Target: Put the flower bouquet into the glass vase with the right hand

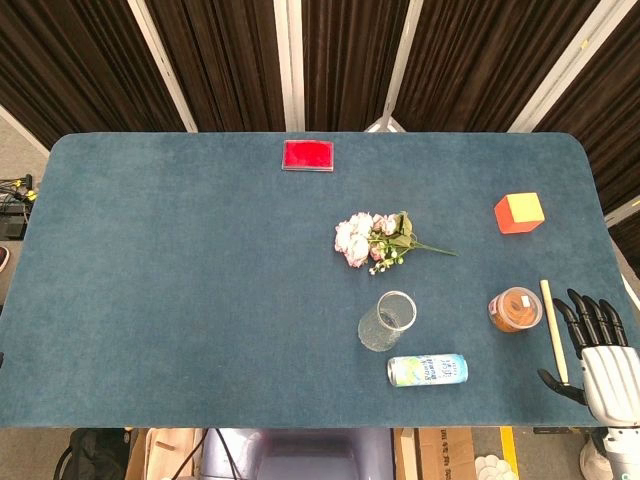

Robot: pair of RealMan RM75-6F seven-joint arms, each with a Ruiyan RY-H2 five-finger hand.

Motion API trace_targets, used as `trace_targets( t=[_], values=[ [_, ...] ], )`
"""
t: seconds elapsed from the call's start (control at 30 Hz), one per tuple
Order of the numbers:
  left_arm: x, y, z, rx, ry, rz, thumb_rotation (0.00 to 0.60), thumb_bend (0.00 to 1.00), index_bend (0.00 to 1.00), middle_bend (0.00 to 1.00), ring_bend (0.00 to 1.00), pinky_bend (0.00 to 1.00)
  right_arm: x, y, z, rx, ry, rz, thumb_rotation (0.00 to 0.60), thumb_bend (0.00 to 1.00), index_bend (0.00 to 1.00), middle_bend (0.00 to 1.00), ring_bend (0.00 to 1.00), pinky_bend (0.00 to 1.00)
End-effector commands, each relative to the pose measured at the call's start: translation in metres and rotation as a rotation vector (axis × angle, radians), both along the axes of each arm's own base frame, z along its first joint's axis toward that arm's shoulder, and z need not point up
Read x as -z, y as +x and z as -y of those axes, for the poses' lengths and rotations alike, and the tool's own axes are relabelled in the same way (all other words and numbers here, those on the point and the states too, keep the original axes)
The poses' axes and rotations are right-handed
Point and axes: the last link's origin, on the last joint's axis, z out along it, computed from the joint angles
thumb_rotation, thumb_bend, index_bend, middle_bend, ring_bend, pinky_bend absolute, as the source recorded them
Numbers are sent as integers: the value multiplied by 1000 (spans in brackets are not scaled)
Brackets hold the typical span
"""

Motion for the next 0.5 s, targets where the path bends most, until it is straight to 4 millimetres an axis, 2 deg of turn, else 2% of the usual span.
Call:
trace_targets(
  t=[0.03, 0.5],
  values=[
    [0, -1, 0, -4, -4, 0, 600, 349, 135, 0, 0, 60, 1, 0, 0, 1, 2, 1, 600, 110, 104, 42, 31, 0],
    [-3, 1, 3, 15, 9, -4, 600, 349, 135, 0, 0, 60, 1, -1, 1, 6, 5, 8, 600, 110, 104, 42, 31, 0]
  ],
)
